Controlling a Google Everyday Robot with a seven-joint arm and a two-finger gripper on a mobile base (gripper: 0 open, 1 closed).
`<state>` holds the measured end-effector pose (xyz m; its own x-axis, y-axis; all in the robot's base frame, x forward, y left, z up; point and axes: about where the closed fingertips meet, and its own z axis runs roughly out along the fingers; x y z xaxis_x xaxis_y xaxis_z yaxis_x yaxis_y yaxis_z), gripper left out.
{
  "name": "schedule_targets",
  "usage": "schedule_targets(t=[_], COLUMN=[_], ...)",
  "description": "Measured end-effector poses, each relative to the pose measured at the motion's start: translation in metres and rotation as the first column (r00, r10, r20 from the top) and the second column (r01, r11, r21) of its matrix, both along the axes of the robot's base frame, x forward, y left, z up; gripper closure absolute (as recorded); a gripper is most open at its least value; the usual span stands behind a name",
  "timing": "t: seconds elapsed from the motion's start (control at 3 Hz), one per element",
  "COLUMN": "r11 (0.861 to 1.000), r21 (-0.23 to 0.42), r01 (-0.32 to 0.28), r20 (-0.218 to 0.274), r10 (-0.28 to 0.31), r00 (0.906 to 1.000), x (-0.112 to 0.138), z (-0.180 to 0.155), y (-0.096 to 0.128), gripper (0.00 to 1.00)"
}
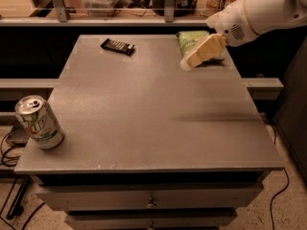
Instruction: Move rxbar chocolate near 7up can
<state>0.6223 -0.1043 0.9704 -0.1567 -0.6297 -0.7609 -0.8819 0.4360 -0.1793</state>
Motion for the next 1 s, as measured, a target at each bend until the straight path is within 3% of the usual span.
schedule_targets(t=[0.33, 1.0], r11=[1.000, 1.000], r21=[-0.002, -0.023], r01=[0.006, 0.012], r20=[0.000, 0.039], r10=[-0.006, -0.011], r00=[1.0000, 0.9992], x=[0.010, 0.065], z=[-0.004, -0.026], y=[0.007, 0.046], gripper=[0.00, 0.00])
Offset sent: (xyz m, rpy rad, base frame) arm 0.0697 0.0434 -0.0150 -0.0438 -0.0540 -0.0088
